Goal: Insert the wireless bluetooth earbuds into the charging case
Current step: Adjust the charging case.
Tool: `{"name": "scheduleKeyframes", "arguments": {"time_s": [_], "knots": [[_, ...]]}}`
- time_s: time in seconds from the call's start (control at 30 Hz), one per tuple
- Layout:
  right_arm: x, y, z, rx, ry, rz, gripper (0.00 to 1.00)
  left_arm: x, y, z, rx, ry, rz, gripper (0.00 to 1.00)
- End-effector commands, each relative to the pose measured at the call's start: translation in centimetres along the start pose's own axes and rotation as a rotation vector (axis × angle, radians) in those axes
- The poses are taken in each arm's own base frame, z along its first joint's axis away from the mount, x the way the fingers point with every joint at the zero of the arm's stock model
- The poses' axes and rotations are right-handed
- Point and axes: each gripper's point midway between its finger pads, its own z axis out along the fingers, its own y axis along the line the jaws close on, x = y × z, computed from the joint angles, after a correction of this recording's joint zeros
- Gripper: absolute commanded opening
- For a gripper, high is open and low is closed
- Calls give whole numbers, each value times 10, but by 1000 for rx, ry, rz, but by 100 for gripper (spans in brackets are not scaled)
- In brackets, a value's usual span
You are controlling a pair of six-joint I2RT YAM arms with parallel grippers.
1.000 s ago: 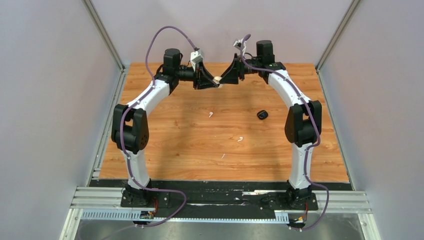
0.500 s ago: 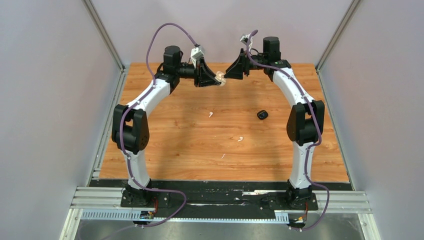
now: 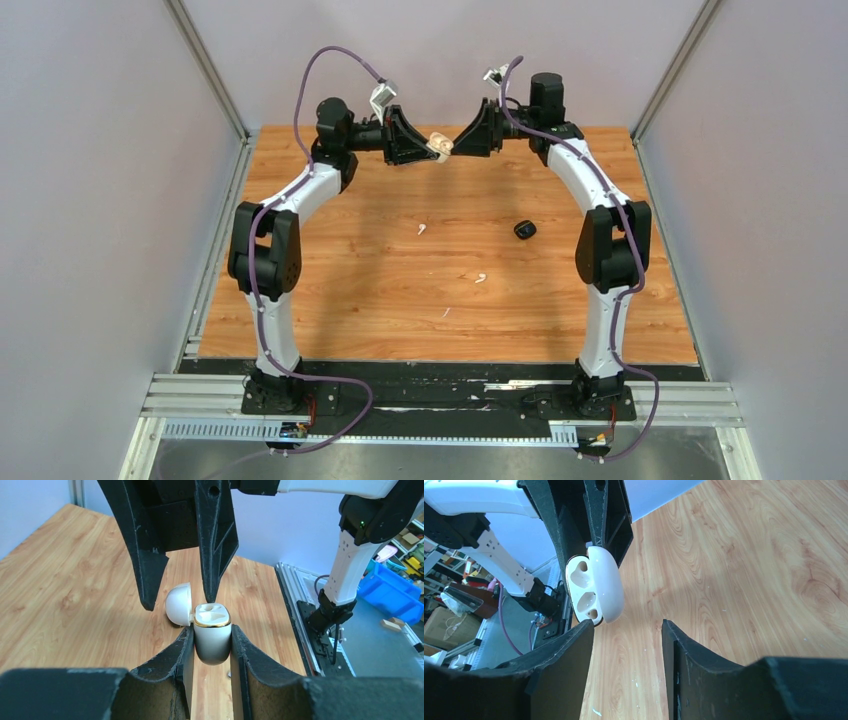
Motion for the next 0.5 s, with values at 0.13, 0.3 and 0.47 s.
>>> {"name": "scheduleKeyframes", "arguments": {"time_s": [0.13, 0.3, 0.47], "knots": [[-23, 26, 6, -87, -27, -25, 47, -19, -15, 1, 37, -22, 71, 0], [-20, 28, 12, -102, -20, -16, 37, -18, -15, 2, 38, -20, 69, 0], [-15, 31, 14, -119, -9, -8, 14, -18, -13, 2, 34, -21, 64, 0]]}}
